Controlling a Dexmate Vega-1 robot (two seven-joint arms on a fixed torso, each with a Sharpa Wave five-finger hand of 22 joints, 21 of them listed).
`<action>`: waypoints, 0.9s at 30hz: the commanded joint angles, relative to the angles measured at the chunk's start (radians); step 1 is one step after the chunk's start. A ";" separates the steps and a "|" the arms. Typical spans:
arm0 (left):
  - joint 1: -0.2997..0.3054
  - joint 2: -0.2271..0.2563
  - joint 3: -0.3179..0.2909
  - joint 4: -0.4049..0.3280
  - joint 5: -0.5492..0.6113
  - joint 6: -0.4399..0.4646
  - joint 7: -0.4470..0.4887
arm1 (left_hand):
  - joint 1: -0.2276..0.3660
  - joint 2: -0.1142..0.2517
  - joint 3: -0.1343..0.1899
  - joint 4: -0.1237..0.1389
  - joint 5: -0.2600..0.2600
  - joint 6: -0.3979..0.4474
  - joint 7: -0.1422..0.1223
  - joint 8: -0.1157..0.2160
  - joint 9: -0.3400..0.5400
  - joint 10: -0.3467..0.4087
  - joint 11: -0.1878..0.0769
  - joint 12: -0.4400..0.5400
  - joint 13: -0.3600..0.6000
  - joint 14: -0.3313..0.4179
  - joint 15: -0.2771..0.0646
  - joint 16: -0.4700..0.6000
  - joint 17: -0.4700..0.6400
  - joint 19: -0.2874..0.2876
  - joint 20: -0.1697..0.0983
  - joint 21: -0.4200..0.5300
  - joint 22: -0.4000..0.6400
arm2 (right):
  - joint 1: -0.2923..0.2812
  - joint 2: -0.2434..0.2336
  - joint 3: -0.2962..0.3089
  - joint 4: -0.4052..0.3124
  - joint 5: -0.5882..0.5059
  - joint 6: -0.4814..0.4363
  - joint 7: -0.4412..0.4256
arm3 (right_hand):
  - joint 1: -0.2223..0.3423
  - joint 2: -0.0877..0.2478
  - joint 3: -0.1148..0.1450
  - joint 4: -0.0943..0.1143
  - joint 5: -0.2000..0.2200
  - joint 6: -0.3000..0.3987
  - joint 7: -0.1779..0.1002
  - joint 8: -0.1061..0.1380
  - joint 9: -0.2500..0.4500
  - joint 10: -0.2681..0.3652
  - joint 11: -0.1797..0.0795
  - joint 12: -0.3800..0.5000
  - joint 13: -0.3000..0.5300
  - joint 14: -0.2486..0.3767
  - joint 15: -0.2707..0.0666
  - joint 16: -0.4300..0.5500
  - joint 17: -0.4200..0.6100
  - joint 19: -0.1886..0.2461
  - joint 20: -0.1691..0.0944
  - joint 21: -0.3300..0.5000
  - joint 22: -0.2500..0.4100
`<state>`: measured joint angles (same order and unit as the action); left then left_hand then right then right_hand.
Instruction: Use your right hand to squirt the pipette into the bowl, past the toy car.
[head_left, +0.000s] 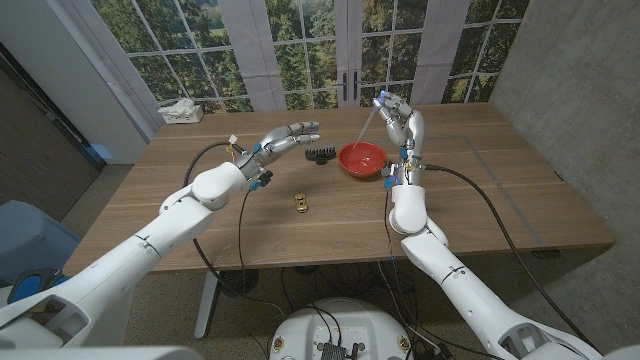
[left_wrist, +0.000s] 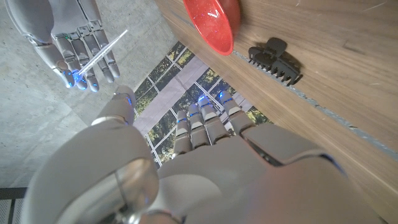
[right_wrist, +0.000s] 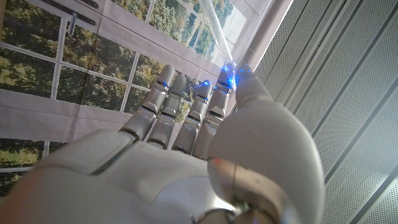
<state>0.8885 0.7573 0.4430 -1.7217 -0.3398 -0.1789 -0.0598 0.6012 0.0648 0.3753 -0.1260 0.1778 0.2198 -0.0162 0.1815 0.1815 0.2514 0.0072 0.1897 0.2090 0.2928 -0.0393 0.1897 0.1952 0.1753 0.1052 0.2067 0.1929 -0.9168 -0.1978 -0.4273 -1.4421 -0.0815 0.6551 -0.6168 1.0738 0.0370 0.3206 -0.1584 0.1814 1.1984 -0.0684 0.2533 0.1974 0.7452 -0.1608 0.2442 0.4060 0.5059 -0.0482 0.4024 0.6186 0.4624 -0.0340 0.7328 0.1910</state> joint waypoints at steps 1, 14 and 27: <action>0.099 0.000 -0.048 -0.036 -0.031 0.005 0.101 | -0.014 0.009 0.004 0.001 0.002 0.014 0.000 0.008 0.002 0.006 0.007 0.011 0.003 0.011 0.000 0.009 0.001 0.008 0.002 0.009 0.005 | 0.065 0.015 -0.016 0.064 -0.006 -0.011 -0.013 | -0.004 0.006 0.004 0.000 -0.002 0.000 -0.007 -0.003 0.003 0.005 0.005 0.007 0.005 0.012 -0.153 0.000 0.003 0.000 -0.003 0.008 0.000; 0.156 -0.102 -0.076 0.030 -0.092 -0.133 0.161 | -0.083 0.097 0.025 0.048 -0.001 0.018 -0.004 0.006 0.001 -0.002 0.025 0.011 -0.001 0.005 0.015 0.012 0.009 0.039 -0.003 0.025 0.007 | 0.135 0.014 -0.035 0.137 -0.008 -0.032 -0.028 | -0.004 0.005 0.005 0.000 -0.002 0.000 -0.006 -0.005 0.003 0.007 0.002 0.006 0.005 0.014 -0.153 0.000 0.003 -0.001 -0.005 0.012 0.000; 0.187 -0.163 -0.089 0.049 -0.009 -0.179 0.295 | -0.125 0.128 0.065 0.067 0.004 -0.010 -0.032 -0.003 -0.002 -0.081 0.018 -0.008 -0.011 -0.075 0.020 -0.012 0.000 0.047 -0.058 0.031 0.008 | 0.188 0.015 -0.050 0.209 0.010 -0.025 -0.040 | -0.005 0.004 0.005 0.000 -0.002 0.002 -0.006 -0.005 0.003 0.011 0.000 0.006 0.005 0.015 -0.152 -0.001 0.003 -0.001 -0.004 0.016 0.000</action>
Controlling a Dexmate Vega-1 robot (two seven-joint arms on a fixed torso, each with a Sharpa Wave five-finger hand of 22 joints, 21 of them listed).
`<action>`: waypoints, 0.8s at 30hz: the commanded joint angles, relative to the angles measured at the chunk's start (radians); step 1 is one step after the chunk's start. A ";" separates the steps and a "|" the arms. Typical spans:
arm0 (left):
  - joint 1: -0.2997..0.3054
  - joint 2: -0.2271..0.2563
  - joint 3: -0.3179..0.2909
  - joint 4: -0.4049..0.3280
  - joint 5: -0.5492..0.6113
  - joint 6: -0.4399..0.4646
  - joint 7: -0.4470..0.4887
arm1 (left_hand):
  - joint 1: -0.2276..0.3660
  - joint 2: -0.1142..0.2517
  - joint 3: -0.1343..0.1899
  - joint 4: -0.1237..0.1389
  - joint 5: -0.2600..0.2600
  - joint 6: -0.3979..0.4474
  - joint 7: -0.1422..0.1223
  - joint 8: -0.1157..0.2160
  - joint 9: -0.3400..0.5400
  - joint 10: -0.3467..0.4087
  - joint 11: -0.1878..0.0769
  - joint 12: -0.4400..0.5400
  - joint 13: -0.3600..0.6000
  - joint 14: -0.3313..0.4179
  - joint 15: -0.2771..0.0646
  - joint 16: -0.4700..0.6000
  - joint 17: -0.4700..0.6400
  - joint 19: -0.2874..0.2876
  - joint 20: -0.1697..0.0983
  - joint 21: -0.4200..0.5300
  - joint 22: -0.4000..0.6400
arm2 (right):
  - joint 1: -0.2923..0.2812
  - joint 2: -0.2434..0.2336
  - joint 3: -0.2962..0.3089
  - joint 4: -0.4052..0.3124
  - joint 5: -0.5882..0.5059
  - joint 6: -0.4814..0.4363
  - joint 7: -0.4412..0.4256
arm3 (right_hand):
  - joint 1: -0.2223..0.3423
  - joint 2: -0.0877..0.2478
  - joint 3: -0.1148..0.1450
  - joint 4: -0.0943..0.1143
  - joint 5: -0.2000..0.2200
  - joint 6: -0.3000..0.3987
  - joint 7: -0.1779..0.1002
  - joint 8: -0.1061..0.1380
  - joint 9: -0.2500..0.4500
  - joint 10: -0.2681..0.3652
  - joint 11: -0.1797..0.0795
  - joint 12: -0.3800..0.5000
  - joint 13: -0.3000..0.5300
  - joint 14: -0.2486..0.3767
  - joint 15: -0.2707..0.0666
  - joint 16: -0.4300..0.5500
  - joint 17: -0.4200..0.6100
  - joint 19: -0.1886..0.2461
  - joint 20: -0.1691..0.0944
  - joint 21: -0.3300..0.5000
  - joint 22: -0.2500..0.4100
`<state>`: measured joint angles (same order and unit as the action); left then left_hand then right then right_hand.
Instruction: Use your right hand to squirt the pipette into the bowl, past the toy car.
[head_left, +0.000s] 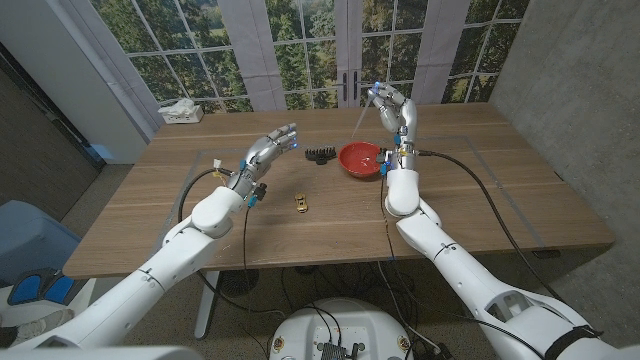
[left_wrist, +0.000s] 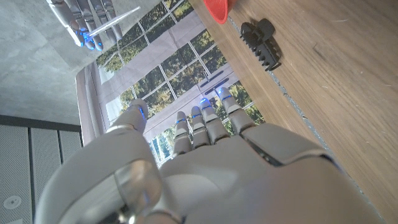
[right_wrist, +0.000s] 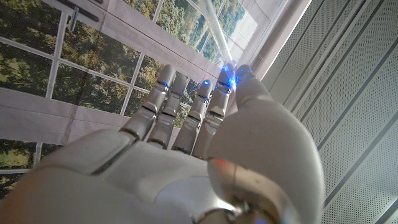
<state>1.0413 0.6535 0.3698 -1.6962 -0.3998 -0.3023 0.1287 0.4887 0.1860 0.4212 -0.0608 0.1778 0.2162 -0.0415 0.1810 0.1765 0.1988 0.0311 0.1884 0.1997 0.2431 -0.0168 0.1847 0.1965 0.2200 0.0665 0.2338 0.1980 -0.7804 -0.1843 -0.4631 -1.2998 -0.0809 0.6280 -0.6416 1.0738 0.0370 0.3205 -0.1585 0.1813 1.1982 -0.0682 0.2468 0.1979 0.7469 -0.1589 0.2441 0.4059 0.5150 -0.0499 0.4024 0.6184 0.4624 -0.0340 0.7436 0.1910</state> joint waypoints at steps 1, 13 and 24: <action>0.038 -0.064 -0.018 0.024 0.057 -0.058 0.119 | -0.014 0.006 0.023 0.002 0.004 -0.008 -0.009 -0.002 0.002 -0.034 -0.008 -0.007 -0.002 -0.033 0.000 -0.009 -0.002 0.000 -0.022 0.003 0.003 | 0.058 0.004 -0.015 0.076 0.012 0.007 -0.016 | -0.005 0.005 0.006 0.000 -0.002 0.002 -0.006 0.001 0.003 0.009 -0.002 0.005 0.005 0.006 -0.151 -0.001 0.003 0.000 -0.004 0.006 0.000; 0.070 -0.094 -0.049 0.026 0.070 -0.097 0.176 | -0.024 -0.001 0.032 0.002 0.003 -0.014 -0.024 -0.003 0.002 -0.038 -0.014 -0.003 -0.005 -0.037 -0.007 -0.005 -0.005 0.000 -0.014 0.003 0.002 | 0.130 0.025 -0.037 0.197 -0.010 0.022 -0.070 | -0.005 0.004 0.006 -0.001 -0.002 0.001 -0.007 -0.001 0.003 0.014 -0.002 0.006 0.005 0.008 -0.151 -0.001 0.004 -0.002 -0.004 0.009 -0.001; 0.082 -0.102 -0.072 0.030 0.055 -0.107 0.181 | -0.033 -0.008 0.035 0.002 0.001 -0.009 -0.026 0.000 0.001 -0.035 -0.016 0.000 -0.006 -0.033 -0.012 -0.001 -0.007 0.002 -0.005 0.004 0.002 | 0.214 0.053 -0.073 0.339 -0.026 0.028 -0.134 | -0.004 0.005 0.006 -0.001 -0.003 0.001 -0.005 -0.002 0.003 0.018 0.001 0.006 0.005 0.012 -0.152 0.002 0.007 -0.001 -0.005 0.013 -0.001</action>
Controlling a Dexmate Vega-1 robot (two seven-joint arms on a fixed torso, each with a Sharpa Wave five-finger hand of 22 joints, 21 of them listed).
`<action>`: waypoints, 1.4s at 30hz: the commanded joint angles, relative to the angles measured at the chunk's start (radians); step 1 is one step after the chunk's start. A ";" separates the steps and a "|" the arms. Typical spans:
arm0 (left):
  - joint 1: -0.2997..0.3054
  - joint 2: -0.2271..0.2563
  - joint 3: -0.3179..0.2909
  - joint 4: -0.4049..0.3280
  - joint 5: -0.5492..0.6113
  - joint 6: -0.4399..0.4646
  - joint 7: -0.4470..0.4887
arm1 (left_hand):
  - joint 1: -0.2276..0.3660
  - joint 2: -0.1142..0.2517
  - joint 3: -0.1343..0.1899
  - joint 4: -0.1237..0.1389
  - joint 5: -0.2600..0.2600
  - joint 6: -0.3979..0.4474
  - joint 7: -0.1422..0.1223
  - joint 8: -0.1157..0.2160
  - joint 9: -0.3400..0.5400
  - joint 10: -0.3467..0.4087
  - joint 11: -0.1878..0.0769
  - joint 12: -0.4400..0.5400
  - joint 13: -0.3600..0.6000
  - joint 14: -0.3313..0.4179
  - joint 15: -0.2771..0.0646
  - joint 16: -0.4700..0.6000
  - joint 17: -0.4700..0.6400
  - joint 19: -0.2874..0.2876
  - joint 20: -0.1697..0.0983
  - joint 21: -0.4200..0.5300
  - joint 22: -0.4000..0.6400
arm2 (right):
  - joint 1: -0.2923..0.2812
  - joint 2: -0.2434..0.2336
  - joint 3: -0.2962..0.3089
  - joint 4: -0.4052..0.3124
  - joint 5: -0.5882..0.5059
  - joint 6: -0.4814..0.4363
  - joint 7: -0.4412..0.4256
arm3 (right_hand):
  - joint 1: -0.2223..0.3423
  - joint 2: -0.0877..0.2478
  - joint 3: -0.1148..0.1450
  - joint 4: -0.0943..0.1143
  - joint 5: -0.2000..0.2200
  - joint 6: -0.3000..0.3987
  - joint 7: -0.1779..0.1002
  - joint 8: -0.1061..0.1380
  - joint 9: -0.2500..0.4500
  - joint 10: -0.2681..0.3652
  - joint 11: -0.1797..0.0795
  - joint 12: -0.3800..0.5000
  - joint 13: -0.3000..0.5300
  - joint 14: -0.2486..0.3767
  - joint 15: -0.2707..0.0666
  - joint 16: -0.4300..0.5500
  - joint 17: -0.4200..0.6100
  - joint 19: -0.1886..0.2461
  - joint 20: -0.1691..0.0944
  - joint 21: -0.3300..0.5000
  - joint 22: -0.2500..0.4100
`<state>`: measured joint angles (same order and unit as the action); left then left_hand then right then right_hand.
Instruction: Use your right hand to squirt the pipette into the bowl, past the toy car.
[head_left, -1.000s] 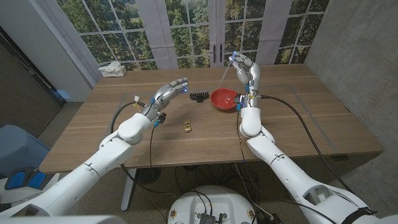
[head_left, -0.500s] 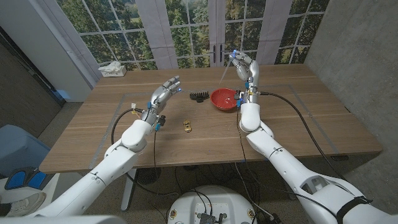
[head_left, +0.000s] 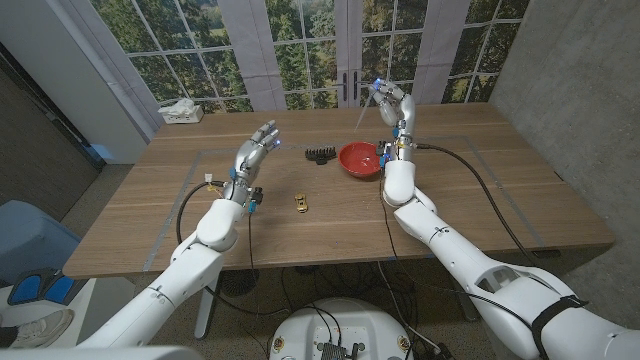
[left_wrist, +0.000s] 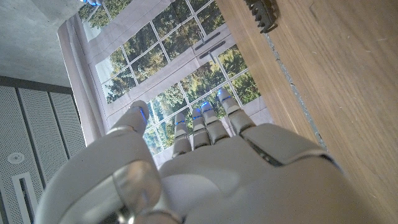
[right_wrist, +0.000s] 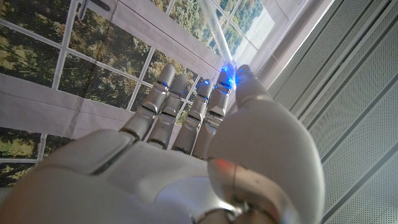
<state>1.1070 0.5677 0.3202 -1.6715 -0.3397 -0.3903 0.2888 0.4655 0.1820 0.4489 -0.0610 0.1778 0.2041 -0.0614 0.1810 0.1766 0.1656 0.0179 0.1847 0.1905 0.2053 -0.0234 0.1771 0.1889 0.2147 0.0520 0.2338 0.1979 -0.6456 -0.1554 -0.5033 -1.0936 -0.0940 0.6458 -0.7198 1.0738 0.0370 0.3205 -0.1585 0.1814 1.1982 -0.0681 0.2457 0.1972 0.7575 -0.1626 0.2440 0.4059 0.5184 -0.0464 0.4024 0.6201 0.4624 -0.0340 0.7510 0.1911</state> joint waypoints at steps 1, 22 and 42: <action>0.015 -0.016 -0.023 0.007 -0.006 -0.019 0.020 | -0.010 -0.004 0.007 0.002 0.001 0.003 -0.005 0.000 0.001 -0.001 -0.003 0.004 0.003 0.005 -0.006 0.006 0.000 0.007 0.010 0.004 0.002 | 0.085 0.025 -0.037 0.143 -0.017 0.009 -0.065 | -0.003 0.005 0.006 -0.001 -0.003 0.001 -0.005 -0.001 0.004 0.008 0.006 0.006 0.005 0.009 -0.155 0.002 0.005 -0.002 -0.005 0.006 -0.001; -0.026 -0.026 -0.014 0.054 -0.042 -0.030 -0.032 | -0.025 -0.011 0.012 0.000 -0.001 0.012 -0.006 0.004 0.001 0.007 -0.002 0.010 0.001 0.011 -0.009 0.010 -0.003 0.009 0.017 0.005 0.002 | 0.101 0.002 -0.083 0.158 -0.031 -0.027 -0.135 | 0.001 0.005 0.008 -0.003 -0.002 0.001 -0.003 -0.002 0.004 0.010 -0.003 0.005 0.006 0.012 -0.158 0.004 0.007 -0.003 -0.007 0.011 -0.001; -0.050 -0.025 -0.004 0.069 -0.053 -0.020 -0.049 | -0.041 -0.003 0.023 0.004 0.000 0.015 -0.001 0.004 0.001 0.015 0.004 0.014 0.000 0.019 -0.007 0.014 -0.004 0.012 0.026 0.007 0.002 | 0.041 -0.061 -0.101 -0.046 -0.073 -0.254 -0.122 | -0.097 0.141 0.017 0.089 0.075 -0.162 0.024 0.172 0.305 0.016 -0.043 0.042 0.129 -0.049 -0.174 -0.065 -0.003 -0.115 -0.095 0.011 -0.002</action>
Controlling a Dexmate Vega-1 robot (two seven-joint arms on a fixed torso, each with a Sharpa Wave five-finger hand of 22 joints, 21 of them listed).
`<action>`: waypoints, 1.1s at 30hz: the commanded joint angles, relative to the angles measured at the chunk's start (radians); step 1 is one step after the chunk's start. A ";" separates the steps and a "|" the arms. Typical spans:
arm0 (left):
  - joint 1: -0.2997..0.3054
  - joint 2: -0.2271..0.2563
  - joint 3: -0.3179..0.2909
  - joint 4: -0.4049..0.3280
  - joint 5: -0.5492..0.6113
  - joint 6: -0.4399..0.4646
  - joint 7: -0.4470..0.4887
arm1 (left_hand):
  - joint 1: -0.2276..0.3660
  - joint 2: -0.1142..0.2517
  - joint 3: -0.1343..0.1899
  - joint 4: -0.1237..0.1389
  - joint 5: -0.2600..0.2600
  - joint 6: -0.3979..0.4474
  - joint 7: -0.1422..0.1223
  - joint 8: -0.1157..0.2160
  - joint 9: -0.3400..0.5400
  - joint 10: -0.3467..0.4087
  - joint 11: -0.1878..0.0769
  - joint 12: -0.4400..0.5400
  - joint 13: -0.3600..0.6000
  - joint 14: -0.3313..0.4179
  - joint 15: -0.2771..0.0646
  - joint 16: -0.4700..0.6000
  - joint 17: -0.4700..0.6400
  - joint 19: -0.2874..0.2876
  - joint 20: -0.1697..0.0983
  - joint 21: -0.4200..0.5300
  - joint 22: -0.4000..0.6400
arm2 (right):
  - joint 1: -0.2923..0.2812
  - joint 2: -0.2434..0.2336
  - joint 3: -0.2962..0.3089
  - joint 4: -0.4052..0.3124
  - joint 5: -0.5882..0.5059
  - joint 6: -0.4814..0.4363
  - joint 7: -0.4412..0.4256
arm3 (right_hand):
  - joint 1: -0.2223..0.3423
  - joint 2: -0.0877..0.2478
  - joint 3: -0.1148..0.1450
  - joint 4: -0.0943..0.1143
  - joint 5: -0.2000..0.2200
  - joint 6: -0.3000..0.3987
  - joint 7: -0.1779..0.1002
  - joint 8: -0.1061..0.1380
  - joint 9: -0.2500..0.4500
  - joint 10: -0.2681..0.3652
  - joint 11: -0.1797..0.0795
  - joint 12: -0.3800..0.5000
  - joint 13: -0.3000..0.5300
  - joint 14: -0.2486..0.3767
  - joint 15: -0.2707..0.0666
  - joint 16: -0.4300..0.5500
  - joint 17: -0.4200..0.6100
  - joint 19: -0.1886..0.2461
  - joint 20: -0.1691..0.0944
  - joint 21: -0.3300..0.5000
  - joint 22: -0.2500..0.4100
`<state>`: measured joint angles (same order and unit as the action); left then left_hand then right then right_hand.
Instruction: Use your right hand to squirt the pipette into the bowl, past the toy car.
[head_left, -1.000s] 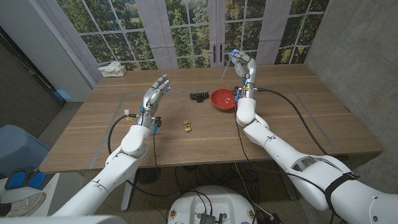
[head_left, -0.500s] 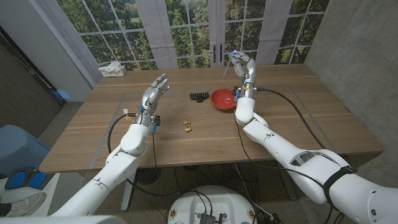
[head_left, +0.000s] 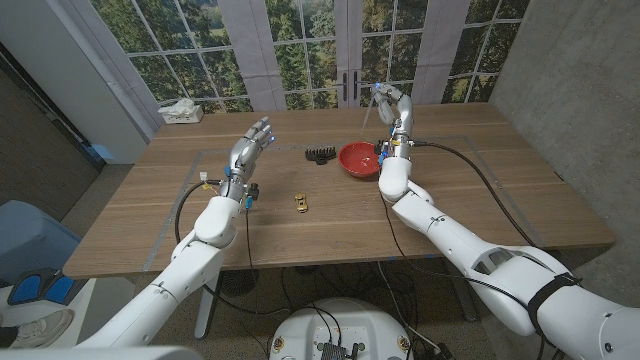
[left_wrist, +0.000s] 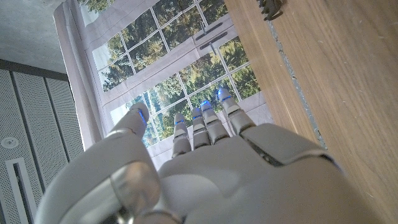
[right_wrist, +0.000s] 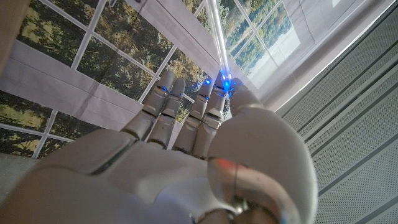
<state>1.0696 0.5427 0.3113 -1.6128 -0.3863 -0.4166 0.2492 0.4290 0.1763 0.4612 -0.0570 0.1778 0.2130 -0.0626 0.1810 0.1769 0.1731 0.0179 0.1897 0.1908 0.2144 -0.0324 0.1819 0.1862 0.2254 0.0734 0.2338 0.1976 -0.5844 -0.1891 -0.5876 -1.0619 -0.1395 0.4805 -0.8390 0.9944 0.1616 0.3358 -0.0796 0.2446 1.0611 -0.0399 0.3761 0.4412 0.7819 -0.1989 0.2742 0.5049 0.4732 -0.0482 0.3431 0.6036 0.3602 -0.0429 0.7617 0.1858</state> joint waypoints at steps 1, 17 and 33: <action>-0.014 -0.001 0.005 0.011 -0.007 0.005 -0.011 | -0.005 0.003 0.011 0.000 0.001 0.006 0.000 0.004 0.001 0.007 0.004 0.009 -0.001 0.010 0.002 0.009 -0.001 0.002 0.005 0.007 0.003 | -0.020 -0.019 -0.016 -0.071 -0.028 -0.083 -0.019 | -0.017 0.017 0.003 0.009 0.013 -0.027 -0.005 0.047 0.068 -0.010 -0.008 0.014 0.034 -0.003 -0.174 -0.005 0.015 -0.016 -0.087 -0.001 0.003; -0.030 -0.001 0.006 0.033 -0.021 -0.003 -0.029 | -0.015 0.006 0.018 0.004 0.002 0.003 0.001 0.002 0.001 0.009 0.004 0.010 -0.001 0.010 0.000 0.009 -0.001 0.003 0.003 0.008 0.003 | 0.035 0.050 -0.052 0.092 -0.176 -0.001 -0.278 | 0.022 0.009 0.000 -0.030 0.031 -0.050 -0.015 0.148 0.206 -0.040 -0.013 0.063 0.125 0.021 -0.181 0.017 0.071 -0.014 -0.102 0.016 0.003; -0.029 0.001 0.004 0.037 -0.026 -0.011 -0.032 | -0.028 0.002 0.021 0.008 0.001 0.006 0.005 0.004 0.001 0.009 0.004 0.010 -0.001 0.011 -0.002 0.010 -0.001 0.003 0.002 0.008 0.003 | 0.011 0.330 0.416 0.301 -0.662 0.211 -0.278 | 0.025 -0.016 -0.004 -0.047 0.043 -0.015 -0.024 0.150 0.181 -0.049 -0.012 0.108 0.181 0.039 -0.178 0.005 0.084 0.022 -0.081 0.041 0.002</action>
<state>1.0404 0.5420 0.3167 -1.5803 -0.4069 -0.4199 0.2215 0.4094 0.1803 0.4764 -0.0500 0.1778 0.2128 -0.0625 0.1810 0.1771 0.1785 0.0233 0.1897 0.1859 0.2144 -0.0323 0.1819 0.1863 0.2254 0.0733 0.2338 0.1975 -0.5777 -0.0478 -0.4854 -0.9242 -0.5367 0.5677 -1.0857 1.0123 0.1622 0.3314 -0.1152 0.2785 1.0235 -0.0662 0.5265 0.6307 0.7280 -0.2125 0.3685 0.6761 0.5013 -0.0438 0.3511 0.6836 0.3651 -0.0462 0.7915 0.1862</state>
